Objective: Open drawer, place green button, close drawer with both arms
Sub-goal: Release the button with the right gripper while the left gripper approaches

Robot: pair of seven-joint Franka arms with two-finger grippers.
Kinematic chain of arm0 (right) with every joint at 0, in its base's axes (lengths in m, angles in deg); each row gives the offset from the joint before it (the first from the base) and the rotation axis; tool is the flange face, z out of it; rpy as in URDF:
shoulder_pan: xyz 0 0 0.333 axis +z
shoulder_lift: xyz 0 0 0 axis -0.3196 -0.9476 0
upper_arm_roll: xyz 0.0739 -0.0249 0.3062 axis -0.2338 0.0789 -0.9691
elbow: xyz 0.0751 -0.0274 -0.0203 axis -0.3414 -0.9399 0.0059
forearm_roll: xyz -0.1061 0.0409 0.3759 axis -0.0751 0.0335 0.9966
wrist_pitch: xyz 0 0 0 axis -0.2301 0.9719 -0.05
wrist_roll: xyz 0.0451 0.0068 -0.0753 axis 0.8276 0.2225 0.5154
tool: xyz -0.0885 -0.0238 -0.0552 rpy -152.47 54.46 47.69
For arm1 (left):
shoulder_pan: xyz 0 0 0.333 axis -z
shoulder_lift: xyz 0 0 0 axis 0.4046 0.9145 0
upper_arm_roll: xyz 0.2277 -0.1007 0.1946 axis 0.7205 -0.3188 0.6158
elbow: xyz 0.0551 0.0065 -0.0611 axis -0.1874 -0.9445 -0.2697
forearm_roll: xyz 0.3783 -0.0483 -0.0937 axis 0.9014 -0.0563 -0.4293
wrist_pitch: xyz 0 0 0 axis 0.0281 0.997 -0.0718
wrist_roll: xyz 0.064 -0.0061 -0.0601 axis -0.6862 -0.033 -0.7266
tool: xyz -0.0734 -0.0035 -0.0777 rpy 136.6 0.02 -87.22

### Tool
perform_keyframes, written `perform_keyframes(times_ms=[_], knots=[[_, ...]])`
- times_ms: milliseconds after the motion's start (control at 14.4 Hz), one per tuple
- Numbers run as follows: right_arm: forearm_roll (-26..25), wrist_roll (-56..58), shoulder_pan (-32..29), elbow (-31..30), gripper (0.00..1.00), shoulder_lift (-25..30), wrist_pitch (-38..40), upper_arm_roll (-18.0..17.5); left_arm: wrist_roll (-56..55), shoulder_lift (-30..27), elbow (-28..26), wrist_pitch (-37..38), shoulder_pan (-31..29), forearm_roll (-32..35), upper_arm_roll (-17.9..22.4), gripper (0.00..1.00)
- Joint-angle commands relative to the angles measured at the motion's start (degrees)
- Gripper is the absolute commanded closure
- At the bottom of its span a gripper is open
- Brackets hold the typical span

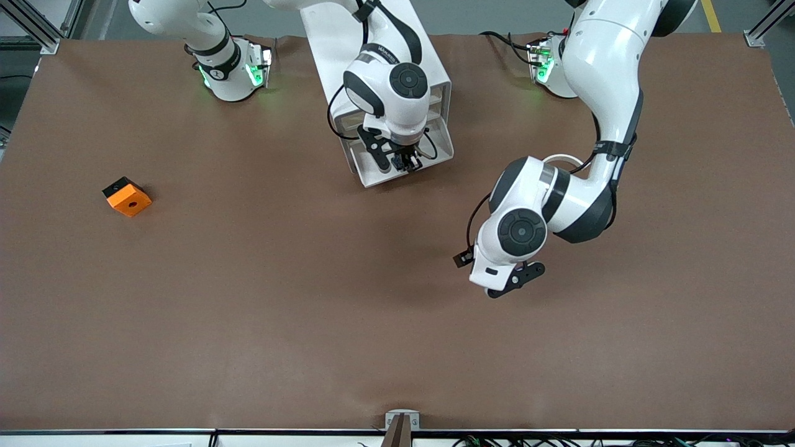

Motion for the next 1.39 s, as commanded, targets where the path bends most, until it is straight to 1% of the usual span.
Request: perform_keyframes(times_ms=[0,209,418,557,697,836,906,1045,1184,1324], knots=[[-1.1,-0.7,2.0,2.5,0.00,-1.5,0.6,0.6,0.9,-1.8,-1.7,-2.2,0.2,1.3,-1.1,0.00],[-0.9,0.9,1.1,3.8,0.00,-1.6,1.0,0.6,0.9,-1.6,-1.8,-2.5,0.9,1.3,-1.4,0.00],[-1.0,8.7,-0.2,5.2,0.00,-1.6,3.1,0.7,0.9,-1.8,-4.3,-4.4,1.8,1.5,-1.8,0.00],[-1.3,18.2,-0.6,5.4,0.00,-1.6,3.8,1.0,0.8,-2.0,-5.4,-4.5,3.1,1.5,-1.8,0.00],[-1.2,27.9,-2.7,6.7,0.00,-1.4,6.2,1.0,0.8,-3.0,-7.4,-5.1,5.2,1.5,-1.8,0.00],[-1.3,36.7,-4.8,8.8,0.00,-1.2,9.9,1.0,0.8,-3.8,-9.0,-6.6,5.5,1.5,-2.0,0.00],[-1.7,41.2,-6.1,9.6,0.00,-1.2,11.5,1.0,0.8,-3.9,-9.3,-6.8,5.4,1.5,-2.7,0.00],[-3.0,51.4,-9.0,9.9,0.00,-0.8,12.4,1.0,0.9,-4.0,-9.9,-7.5,5.4,1.6,-3.6,0.00],[-3.2,61.9,-12.1,9.9,0.00,0.3,12.4,1.0,0.9,-4.5,-11.6,-10.7,5.4,1.6,-5.1,0.00],[-3.2,69.8,-16.2,9.9,0.00,1.7,12.5,1.0,1.7,-5.2,-15.1,-15.5,5.5,1.9,-6.4,0.00]])
